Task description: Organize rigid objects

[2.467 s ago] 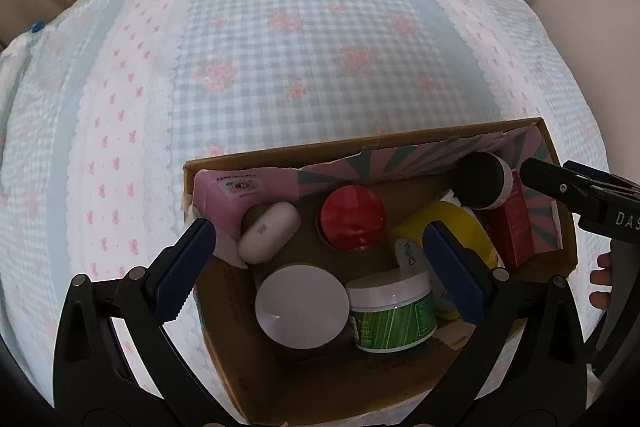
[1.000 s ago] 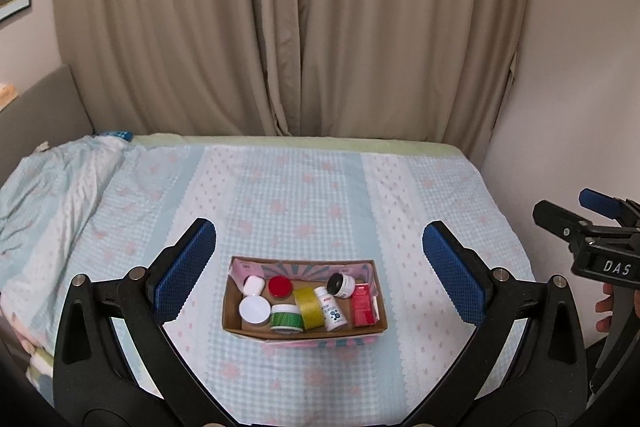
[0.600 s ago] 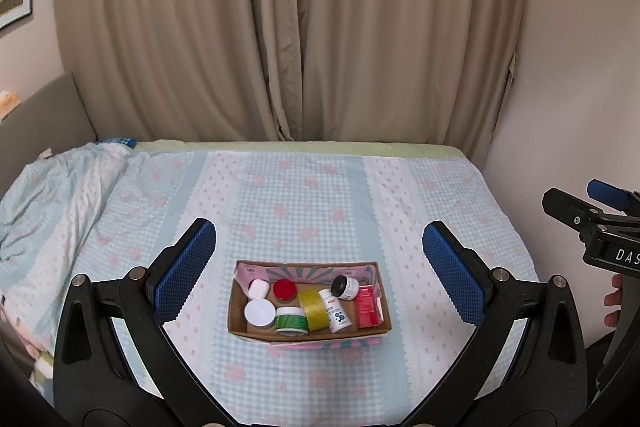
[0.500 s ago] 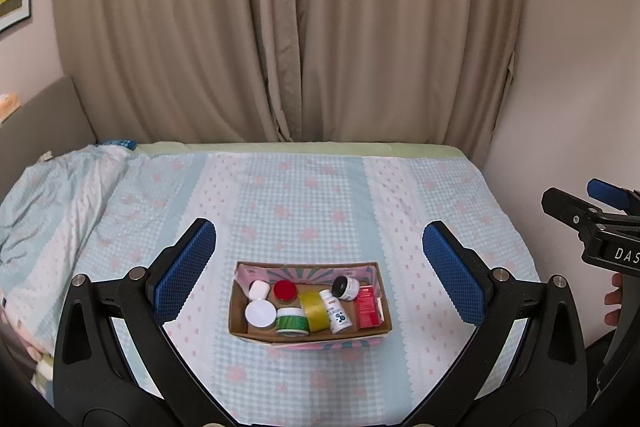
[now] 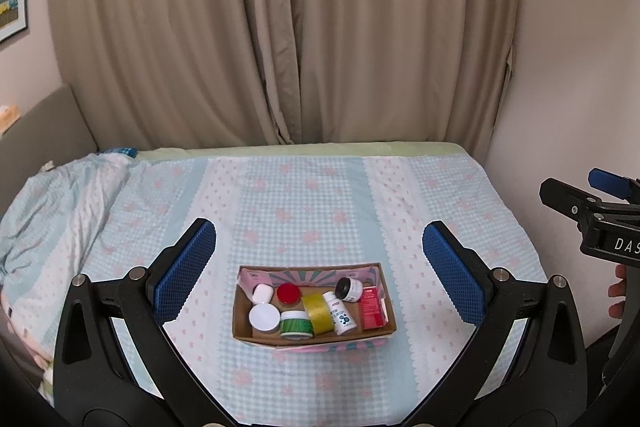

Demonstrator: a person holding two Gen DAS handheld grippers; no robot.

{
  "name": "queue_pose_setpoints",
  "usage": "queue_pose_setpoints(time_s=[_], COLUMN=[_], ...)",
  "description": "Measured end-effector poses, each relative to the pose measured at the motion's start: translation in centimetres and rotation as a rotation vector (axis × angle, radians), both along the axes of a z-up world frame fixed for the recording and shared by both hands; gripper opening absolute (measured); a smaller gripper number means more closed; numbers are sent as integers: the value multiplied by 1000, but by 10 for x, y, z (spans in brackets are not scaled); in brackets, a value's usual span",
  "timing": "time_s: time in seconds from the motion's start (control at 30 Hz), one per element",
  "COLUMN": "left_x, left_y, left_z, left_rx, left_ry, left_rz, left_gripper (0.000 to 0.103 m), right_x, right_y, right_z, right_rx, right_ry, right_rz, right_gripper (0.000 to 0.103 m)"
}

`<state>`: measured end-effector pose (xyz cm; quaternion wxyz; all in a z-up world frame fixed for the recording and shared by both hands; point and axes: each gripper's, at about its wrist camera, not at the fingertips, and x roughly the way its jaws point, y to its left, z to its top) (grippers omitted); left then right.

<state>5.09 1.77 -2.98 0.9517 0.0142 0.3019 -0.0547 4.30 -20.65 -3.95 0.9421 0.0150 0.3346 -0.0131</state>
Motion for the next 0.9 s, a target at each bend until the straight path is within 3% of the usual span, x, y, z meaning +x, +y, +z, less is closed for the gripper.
queue_pose_setpoints(time_s=[0.27,0.57,0.9], left_x=[1,-5,-4], left_y=[2,2,6], left_z=[0,6,7], left_rx=[1,45,17], left_ry=[-12,-88,-109], left_rz=[-3,16,30], left_gripper=[103,103,103], right_x=[4,5,4], right_y=[0,-4,-6], right_z=[-1,-3,-5], right_rx=[5,6,11], right_ry=[-1,-5,1], right_rz=[-13,-28,-40], right_gripper=[103,103,103])
